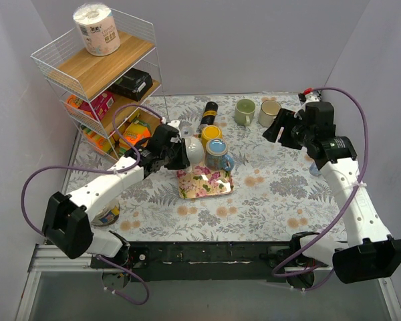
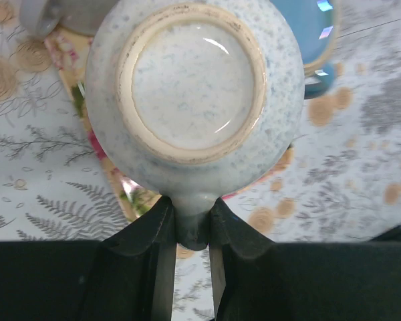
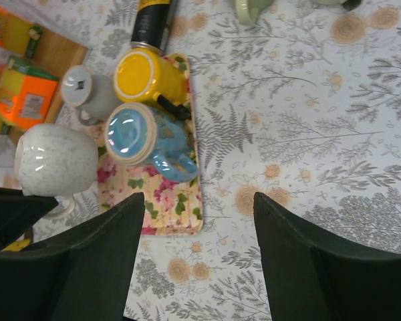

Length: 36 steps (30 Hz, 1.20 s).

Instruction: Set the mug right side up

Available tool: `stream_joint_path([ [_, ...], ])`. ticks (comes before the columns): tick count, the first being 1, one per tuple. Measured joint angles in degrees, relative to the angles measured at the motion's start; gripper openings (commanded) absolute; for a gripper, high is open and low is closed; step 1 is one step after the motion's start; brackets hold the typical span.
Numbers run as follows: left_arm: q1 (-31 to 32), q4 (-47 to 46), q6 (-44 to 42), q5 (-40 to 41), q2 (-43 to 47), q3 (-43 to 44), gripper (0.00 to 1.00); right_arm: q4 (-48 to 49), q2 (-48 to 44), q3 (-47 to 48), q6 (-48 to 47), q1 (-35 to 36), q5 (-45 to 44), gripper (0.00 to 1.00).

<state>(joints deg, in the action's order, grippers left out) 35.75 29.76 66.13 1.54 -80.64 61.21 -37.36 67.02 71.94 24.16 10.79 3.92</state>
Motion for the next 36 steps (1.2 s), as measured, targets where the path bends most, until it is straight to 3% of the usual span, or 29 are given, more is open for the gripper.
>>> stream_joint_path([
  [7,0.0,-0.42,7.08,-6.25,6.73,7.69,0.0,9.05,-7.72,-5.66,3.17,0.0,15.61,0.78],
  [16,-0.02,-15.06,20.0,-15.1,9.18,11.06,0.0,34.8,-13.64,-12.98,16.61,0.26,35.26,0.81],
  [28,-0.02,-37.11,32.85,-27.56,8.68,9.49,0.0,49.4,-12.13,-13.81,26.56,6.6,39.63,0.81],
  [36,-0.02,-44.22,35.58,-30.91,7.98,7.26,0.0,53.22,-8.24,-13.81,28.68,14.27,38.29,0.79],
])
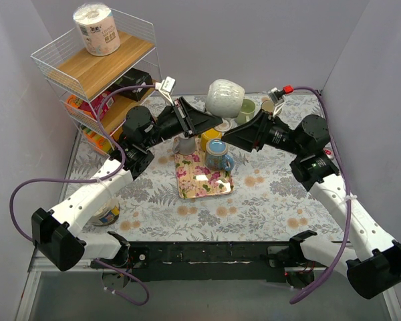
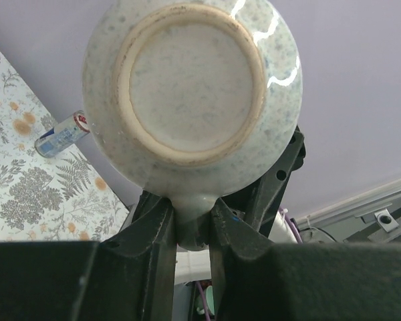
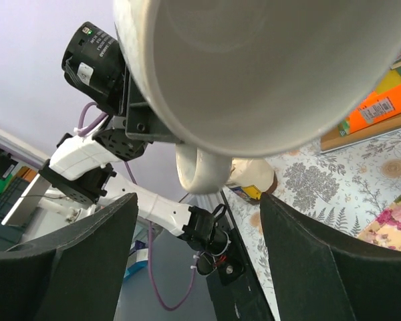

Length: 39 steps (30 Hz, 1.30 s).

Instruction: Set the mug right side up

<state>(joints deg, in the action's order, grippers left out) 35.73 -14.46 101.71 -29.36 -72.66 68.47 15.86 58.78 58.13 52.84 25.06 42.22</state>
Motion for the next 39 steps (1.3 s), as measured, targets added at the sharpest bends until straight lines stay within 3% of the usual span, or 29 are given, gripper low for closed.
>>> stream_joint_path([
  [8,0.02,-2.56,0.13,-1.86,0.0,-2.54,0.0,3.69,2.25,0.0,2.93,1.44,-3.02,0.7],
  [14,0.02,-3.72,-0.33,-2.27,0.02,-3.19,0.0,5.68,2.34,-0.7,5.57,1.62,-5.68,0.38],
  [17,0.02,-4.11,-0.31,-2.25,0.02,-3.34,0.0,5.84,2.47,-0.87,6.34,1.7,-6.1,0.15],
  [18,-0.02,-4.55,-0.79,-2.32,0.02,-3.34,0.0,5.68,2.62,-0.87,7.15,1.7,-6.12,0.02],
  [22,-0.31,-5.14,-1.53,-2.62,0.04,-3.34,0.02,5.64,2.82,-0.87,8.31,1.77,-6.19,0.01],
  [24,-0.31,-5.01,-1.81,-2.62,0.04,-3.37,0.19,5.35,2.84,-0.87,8.41,1.86,-6.49,0.01],
  [27,-0.33,-4.83,-2.25,-2.45,0.11,-3.5,0.59,4.94,2.82,-0.87,8.31,2.03,-7.08,0.01],
  [28,-0.31,-5.11,-2.54,-2.4,0.17,-3.63,0.66,4.44,2.82,-0.87,8.0,2.1,-7.56,0.01],
  [29,-0.2,-5.2,-2.75,-2.45,0.39,-3.65,0.79,3.48,2.84,-0.87,7.78,2.12,-7.93,0.01],
  [32,0.17,-4.42,-3.58,-1.68,1.44,-4.04,0.96,0.63,3.1,-0.9,6.99,2.19,-9.05,0.01],
  [39,0.39,3.06,-8.57,2.51,3.17,-4.04,0.98,-10.05,3.08,2.05,2.67,2.82,-13.14,0.01],
])
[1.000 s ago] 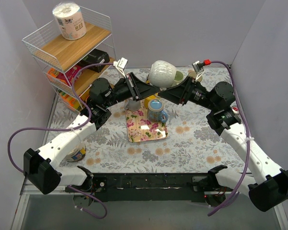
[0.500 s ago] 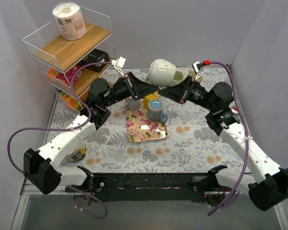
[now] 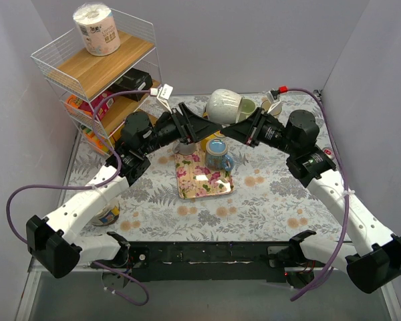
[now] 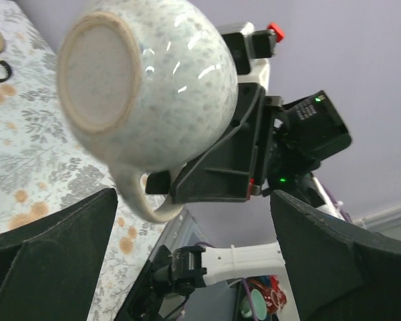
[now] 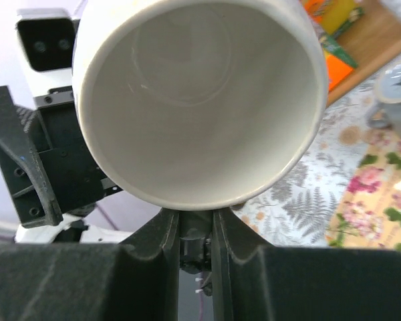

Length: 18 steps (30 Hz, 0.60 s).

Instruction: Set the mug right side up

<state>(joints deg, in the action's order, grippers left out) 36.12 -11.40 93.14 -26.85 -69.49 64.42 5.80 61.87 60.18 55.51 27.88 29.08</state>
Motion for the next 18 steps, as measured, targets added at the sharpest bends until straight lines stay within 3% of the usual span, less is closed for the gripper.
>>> stream_joint_path([
  [8,0.0,12.96,-8.13,12.92,5.01,1.64,0.98,-20.09,0.39,11.28,-10.6,-0.59,-11.45,0.01],
  [13,0.0,21.22,-11.58,22.69,6.62,4.09,0.98,-34.34,3.5,21.79,-18.4,-0.92,-22.99,0.01],
  [18,0.0,26.45,-13.14,28.28,6.69,4.76,0.98,-44.02,6.88,22.32,-23.58,-1.2,-33.86,0.01],
])
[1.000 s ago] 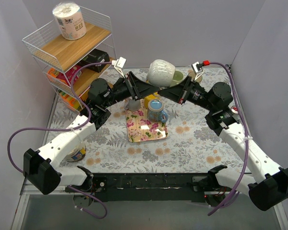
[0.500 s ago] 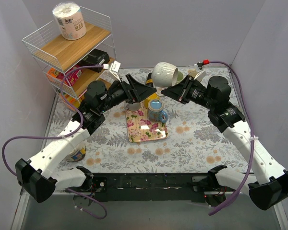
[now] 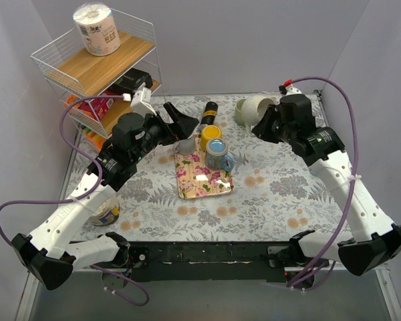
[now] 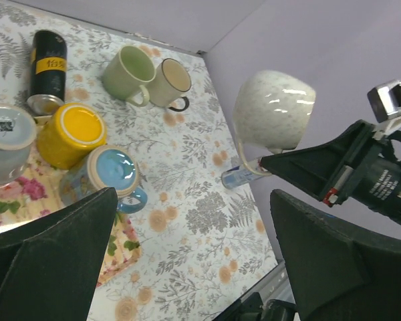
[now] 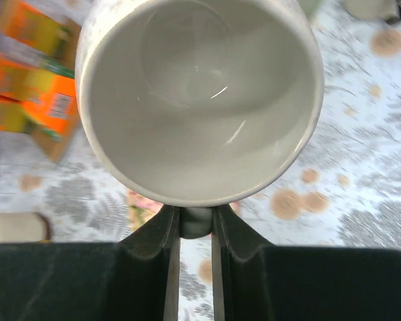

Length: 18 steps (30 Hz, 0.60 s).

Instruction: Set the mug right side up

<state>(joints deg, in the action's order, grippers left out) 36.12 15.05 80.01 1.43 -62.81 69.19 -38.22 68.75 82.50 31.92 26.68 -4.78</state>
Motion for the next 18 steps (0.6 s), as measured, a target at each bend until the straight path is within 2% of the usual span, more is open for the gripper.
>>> stream_joint_path([
  [9,0.0,4.24,-0.31,2.8,-0.02,-0.02,0.98,-4.31,8.59,-9.31,-5.42,-0.13,-9.75,0.01],
  [18,0.0,5.95,-0.31,3.32,-0.04,-0.15,0.98,-0.44,17.2,-10.25,-9.94,0.39,-13.14,0.01],
])
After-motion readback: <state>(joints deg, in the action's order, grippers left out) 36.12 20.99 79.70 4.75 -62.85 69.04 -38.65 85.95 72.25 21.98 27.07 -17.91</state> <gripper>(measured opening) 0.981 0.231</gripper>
